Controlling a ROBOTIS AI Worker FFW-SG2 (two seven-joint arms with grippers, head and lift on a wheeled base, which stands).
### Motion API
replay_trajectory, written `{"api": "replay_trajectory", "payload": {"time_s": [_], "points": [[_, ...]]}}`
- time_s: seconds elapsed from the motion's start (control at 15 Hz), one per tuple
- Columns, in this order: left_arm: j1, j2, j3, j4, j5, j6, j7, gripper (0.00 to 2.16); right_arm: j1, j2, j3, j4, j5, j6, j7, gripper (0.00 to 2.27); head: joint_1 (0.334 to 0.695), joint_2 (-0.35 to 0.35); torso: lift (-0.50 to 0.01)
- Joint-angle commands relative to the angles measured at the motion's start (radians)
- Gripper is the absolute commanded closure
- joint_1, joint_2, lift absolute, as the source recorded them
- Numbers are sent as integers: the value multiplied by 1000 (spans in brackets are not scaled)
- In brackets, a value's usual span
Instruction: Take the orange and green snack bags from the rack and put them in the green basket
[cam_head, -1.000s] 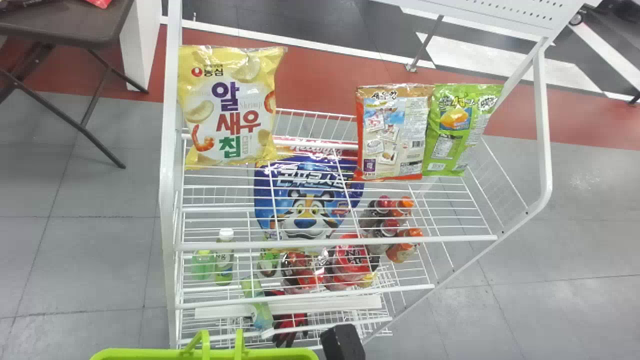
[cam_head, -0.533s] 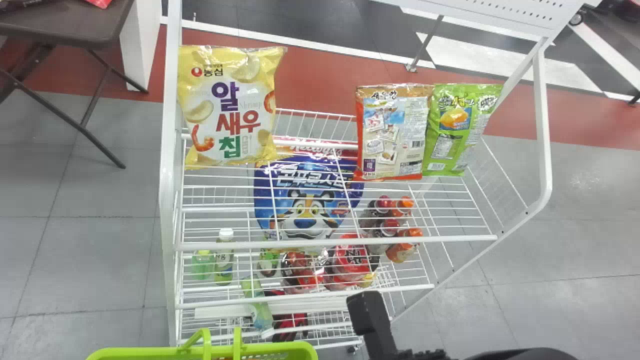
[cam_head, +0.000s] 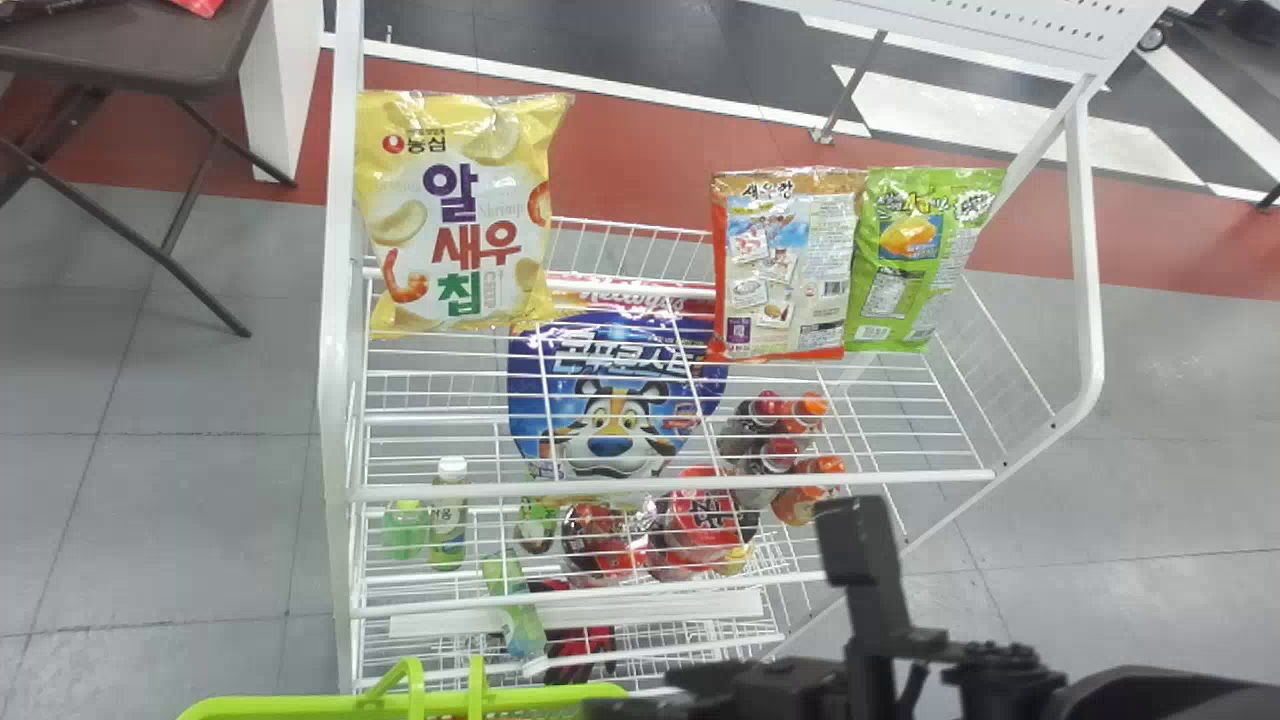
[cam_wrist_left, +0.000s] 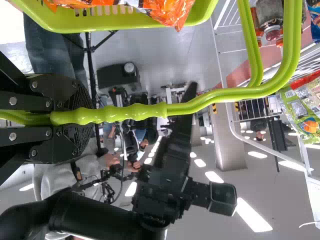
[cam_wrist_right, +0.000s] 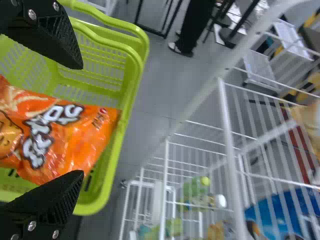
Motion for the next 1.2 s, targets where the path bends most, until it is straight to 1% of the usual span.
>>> {"api": "replay_trajectory", "payload": {"time_s": [0.0, 0.07, 0.13, 0.27, 0.53, 0.8, 1.0, 1.07, 1.13], "points": [[2, 2, -2, 3, -3, 0, 2, 2148, -31, 1, -48, 63, 66, -3, 37, 56, 695, -350, 0], [3, 2, -1, 0, -3, 0, 1, 2145, -46, 1, -57, 109, 108, -184, 48, 60, 695, -350, 0], [8, 2, -1, -2, -3, 0, 1, 2148, -65, 1, -80, 152, 126, -341, 57, 66, 695, -350, 0], [11, 2, 1, -6, -3, 0, 1, 2148, -112, 0, -119, 240, 140, -577, 75, 76, 695, -350, 0], [18, 4, 2, -16, -7, -3, 5, 2145, -192, 0, -152, 361, 152, -853, 94, 83, 695, -350, 0], [31, 4, 7, -22, -10, 0, 2, 2148, -258, -2, -148, 514, 207, -1169, 86, 87, 695, -350, 0], [35, 5, 11, -22, -12, 0, -2, 2148, -312, -17, -148, 634, 260, -1292, 89, 87, 695, -350, 0], [35, 7, 11, -22, -12, 0, -4, 2145, -324, -34, -143, 677, 272, -1338, 88, 83, 695, -350, 0], [37, 7, 13, -20, -12, 0, -5, 2148, -346, -40, -139, 721, 290, -1362, 88, 83, 695, -350, 0]]}}
